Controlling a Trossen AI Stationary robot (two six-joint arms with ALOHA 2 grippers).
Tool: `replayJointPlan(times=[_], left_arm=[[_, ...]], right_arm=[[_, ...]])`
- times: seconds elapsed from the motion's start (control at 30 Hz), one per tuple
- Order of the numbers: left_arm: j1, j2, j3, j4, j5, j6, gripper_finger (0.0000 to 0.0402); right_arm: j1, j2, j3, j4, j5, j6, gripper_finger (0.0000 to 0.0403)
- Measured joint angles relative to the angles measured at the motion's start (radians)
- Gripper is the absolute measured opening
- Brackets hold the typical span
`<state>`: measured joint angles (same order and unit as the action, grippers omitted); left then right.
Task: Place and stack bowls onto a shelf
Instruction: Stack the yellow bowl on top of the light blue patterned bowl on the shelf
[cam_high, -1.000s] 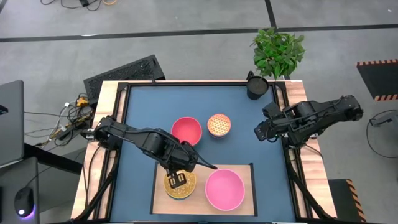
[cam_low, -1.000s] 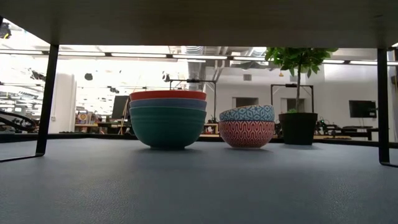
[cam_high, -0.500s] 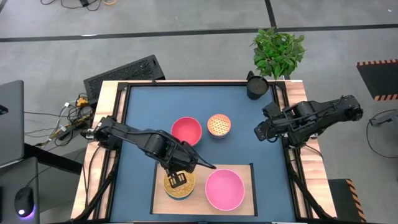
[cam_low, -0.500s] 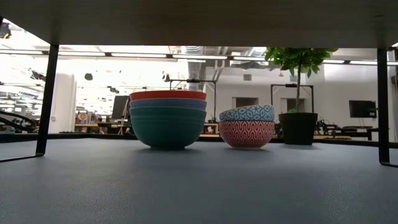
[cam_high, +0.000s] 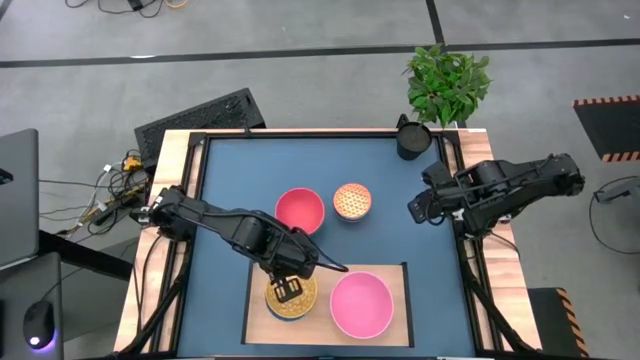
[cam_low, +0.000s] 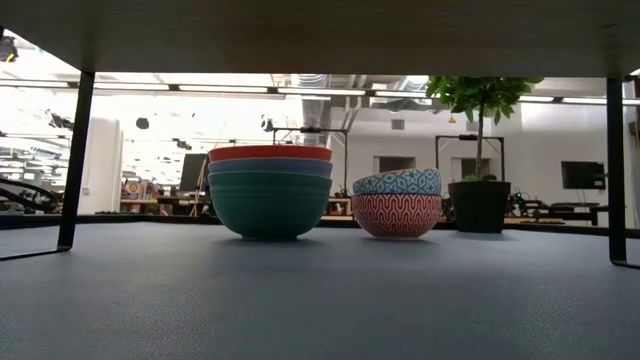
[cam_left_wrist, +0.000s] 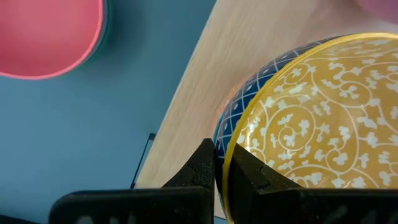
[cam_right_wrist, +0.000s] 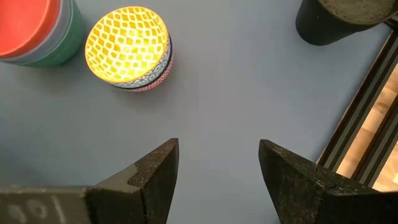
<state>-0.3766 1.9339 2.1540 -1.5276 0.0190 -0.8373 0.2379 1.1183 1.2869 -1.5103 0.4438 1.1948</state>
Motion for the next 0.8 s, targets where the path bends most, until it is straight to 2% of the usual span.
replayJointPlan(times=[0.5,0.8], left_arm=[[-0.013,0.0,0.0,-0.005,0.023,-0.072,0.0],[-0.021,-0.003,0.0,-0.011,0.001,-0.077,0.0]], right_arm=[[-0.007,0.0,0.0,0.0,-0.001,-0.018,0.0249],[-0.032,0.0,0.0,0.001,-0.001,-0.027,0.0249]])
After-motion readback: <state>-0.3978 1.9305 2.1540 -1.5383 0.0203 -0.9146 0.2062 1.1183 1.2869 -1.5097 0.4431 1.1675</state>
